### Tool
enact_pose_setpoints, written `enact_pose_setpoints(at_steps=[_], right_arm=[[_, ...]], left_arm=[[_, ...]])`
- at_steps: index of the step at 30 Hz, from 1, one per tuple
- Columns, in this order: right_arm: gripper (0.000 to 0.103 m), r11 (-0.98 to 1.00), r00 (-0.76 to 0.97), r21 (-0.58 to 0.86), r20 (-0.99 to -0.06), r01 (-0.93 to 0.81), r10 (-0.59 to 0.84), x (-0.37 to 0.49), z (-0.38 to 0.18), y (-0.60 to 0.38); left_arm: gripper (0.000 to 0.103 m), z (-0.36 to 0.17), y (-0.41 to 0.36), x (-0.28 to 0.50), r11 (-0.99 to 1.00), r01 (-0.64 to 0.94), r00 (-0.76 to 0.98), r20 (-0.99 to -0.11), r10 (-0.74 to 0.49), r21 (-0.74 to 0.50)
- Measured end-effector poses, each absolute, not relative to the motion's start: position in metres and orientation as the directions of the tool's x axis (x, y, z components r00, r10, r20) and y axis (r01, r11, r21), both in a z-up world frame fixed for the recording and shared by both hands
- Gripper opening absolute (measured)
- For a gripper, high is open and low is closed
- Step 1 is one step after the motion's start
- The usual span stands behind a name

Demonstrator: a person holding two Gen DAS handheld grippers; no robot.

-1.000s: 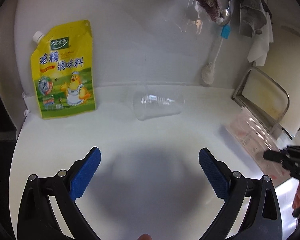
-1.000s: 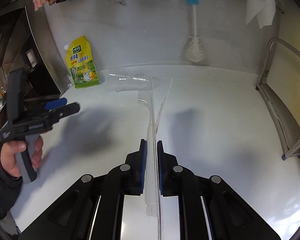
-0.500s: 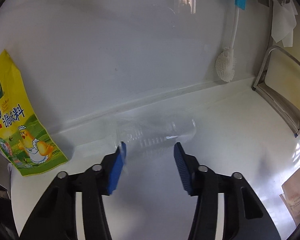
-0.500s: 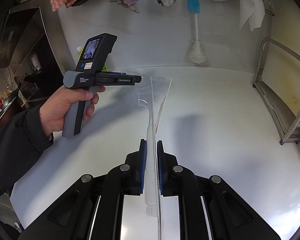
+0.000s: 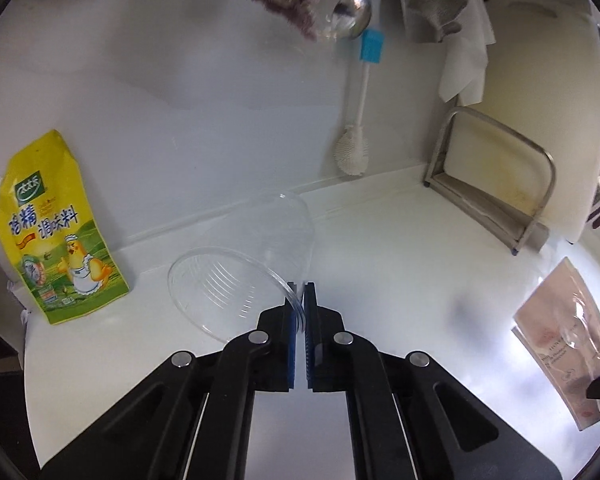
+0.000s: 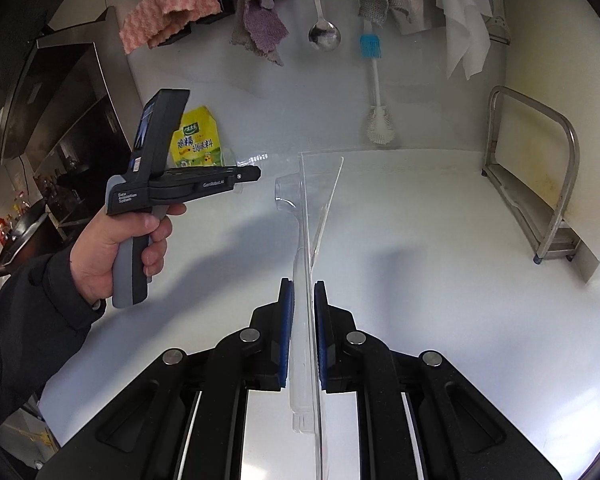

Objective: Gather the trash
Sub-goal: 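Grasp the clear plastic cup by its rim with the left gripper, then carry cup and packaging over the grey basket and open both grippers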

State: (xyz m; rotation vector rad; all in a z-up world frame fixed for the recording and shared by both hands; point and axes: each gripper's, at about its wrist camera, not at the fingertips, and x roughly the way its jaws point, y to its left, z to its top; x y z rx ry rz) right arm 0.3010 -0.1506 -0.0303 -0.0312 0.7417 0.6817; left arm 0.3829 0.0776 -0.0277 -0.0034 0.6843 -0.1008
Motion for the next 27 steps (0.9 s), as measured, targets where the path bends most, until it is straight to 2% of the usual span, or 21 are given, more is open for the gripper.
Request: enact_pose_setpoints(at_steps=[7,12,22,27], right_arm=[[0.01,0.789,0.55,0.223,-0.609,-0.572,0.571,0.223,-0.017,-0.167],[0.01,0.806,0.564,0.188,-0.625,-0.562,0.539,0.151,-0.018,-0.181],[0.01,0.877,0.621,0.165,-0.647,-0.452,0.442,0.002,-0.046,-0.23],[0.01,0.9,0.626,0.219,-0.655,-0.378,0.422,-0.055,-0.07,-0.249]], left_arm=[[0.004,0.005,0.05,0.272,0.992,0.127,0.813,-0.572,-0.104,0.001],[0.004,0.017,0.033,0.19,0.98,0.196,0.808,-0.563,-0.175,-0.024],[0.004,0.002,-0.03,0.046,0.925,0.38,0.75,-0.58,-0.318,-0.016],[0.004,-0.014,-0.058,-0.001,0.894,0.447,0.707,-0.598,-0.376,-0.033]])
